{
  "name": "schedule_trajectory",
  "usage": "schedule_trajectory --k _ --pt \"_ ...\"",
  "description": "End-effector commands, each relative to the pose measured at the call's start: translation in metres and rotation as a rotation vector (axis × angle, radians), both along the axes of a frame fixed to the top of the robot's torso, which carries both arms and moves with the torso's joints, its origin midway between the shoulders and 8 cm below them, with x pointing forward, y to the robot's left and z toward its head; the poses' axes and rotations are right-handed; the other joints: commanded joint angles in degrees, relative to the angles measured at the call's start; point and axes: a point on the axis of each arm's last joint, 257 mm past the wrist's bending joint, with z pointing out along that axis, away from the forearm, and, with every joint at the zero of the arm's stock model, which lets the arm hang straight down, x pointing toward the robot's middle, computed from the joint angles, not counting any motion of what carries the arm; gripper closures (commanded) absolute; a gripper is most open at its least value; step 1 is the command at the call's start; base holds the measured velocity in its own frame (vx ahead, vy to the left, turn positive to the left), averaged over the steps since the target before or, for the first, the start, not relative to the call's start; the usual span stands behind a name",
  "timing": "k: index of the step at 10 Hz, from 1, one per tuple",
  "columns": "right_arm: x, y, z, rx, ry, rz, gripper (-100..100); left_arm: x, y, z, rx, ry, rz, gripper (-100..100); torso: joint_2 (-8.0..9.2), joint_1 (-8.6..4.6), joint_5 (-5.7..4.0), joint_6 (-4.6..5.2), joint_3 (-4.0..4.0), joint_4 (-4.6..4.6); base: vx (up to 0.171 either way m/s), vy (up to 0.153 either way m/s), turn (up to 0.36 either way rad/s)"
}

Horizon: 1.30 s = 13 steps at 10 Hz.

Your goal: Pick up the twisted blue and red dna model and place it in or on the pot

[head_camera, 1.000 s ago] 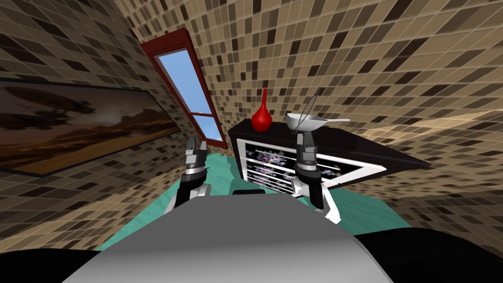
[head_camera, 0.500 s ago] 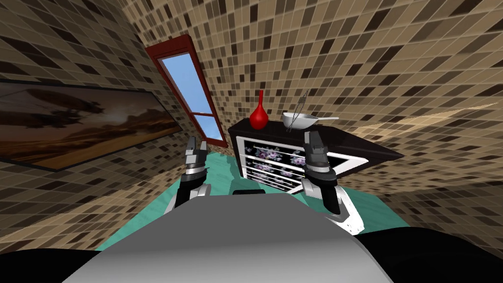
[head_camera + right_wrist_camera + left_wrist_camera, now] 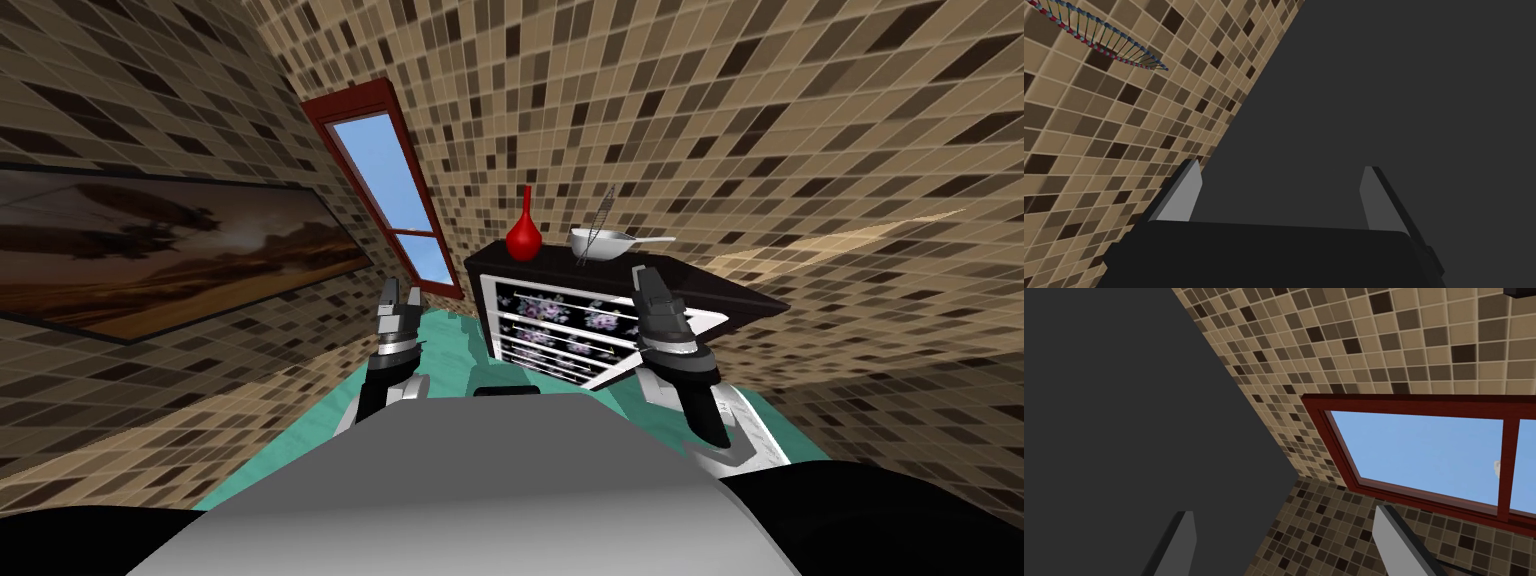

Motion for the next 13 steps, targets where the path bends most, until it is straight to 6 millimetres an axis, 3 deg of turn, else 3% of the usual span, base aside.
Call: schedule_trajectory --k 1,13 --pt "-0.002 -0.004 0.002 -0.031 0.002 -0.013 -100 0.000 0.000 0.000 0.000 0.000 0.000 0 0.00 0.00 0.00 0.00 0.00 0.00 -0.054 -0.012 -0.011" --pt "-0.006 -0.049 0.008 -0.377 0.131 -0.119 -100 0.000 0.000 0.000 0.000 0.000 0.000 0 -0.16 0.07 0.01 -0.01 -0.09 -0.03 -0.043 -0.003 -0.026"
